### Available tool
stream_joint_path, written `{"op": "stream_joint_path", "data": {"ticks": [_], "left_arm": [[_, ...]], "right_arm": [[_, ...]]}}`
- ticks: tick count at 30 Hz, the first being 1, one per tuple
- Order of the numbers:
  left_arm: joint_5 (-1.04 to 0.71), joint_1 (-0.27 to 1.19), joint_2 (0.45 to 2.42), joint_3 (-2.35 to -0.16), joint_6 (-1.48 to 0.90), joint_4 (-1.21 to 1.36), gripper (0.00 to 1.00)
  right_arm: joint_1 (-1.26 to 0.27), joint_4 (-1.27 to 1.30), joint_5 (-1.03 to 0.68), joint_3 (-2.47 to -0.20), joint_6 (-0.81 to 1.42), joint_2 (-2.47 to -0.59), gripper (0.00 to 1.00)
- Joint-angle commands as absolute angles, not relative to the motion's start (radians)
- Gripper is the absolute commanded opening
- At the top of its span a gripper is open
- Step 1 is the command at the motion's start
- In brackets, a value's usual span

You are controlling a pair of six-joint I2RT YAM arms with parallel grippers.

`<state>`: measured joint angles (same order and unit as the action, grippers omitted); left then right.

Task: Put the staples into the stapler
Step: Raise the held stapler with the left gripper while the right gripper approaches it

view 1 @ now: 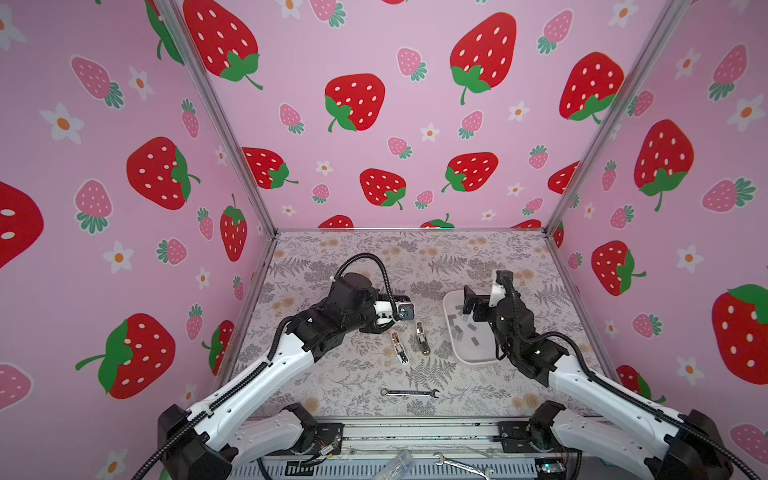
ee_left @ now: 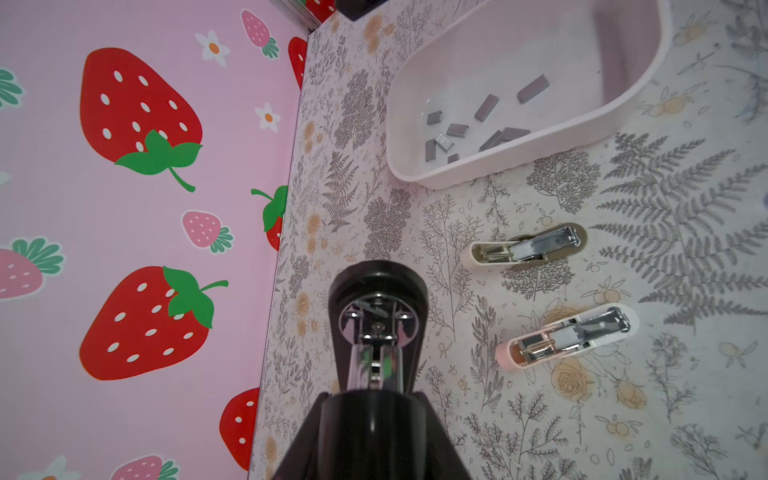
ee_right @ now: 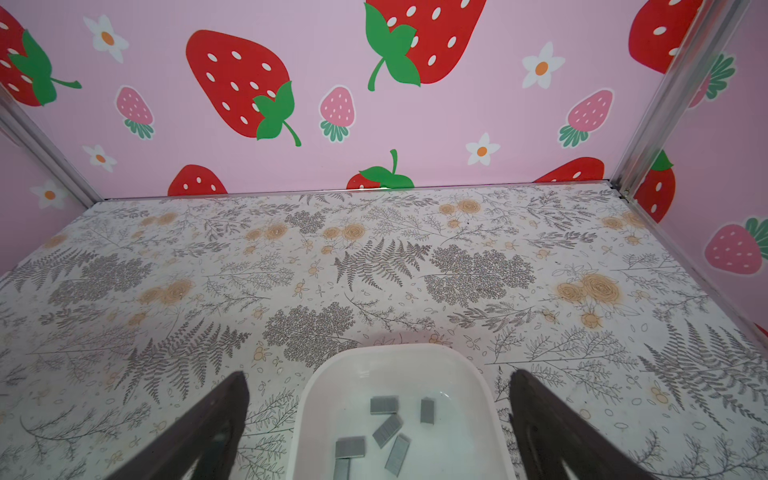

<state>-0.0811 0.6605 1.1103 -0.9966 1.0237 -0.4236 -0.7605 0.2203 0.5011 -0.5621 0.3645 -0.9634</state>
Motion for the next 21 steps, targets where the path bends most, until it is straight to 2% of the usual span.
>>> {"op": "stream_joint_path", "data": {"ticks": [1, 3, 8, 11, 14, 21], "left_arm": [[-0.100, 0.644, 1.128, -1.031, 1.025, -0.454, 0.00], [-0.128, 0.643, 1.115, -1.028, 1.024, -0.466, 0.00], [-0.184, 0.643, 1.104, -0.987, 1.036, -0.428, 0.00], [-0.178, 0.645, 1.131, -1.039, 0.972, -0.458, 0.00], [-0.211, 0.648, 1.134, -1.048, 0.905, -0.369, 0.00], [-0.228, 0.695, 1.184, -1.111, 0.887, -0.344, 0.00]], "right_arm": [[-0.758, 0.287, 0.376, -0.547, 0.343, -0.947, 0.88], [-0.758, 0.300, 0.293, -0.553, 0.338, -0.954, 0.78], [-0.777, 0.330, 0.173, -0.560, 0.332, -0.964, 0.67], [-0.808, 0.349, 0.145, -0.562, 0.310, -0.965, 0.65], [-0.837, 0.362, 0.127, -0.562, 0.295, -0.952, 0.65], [-0.841, 0.437, 0.035, -0.509, 0.292, -0.865, 0.62]]}}
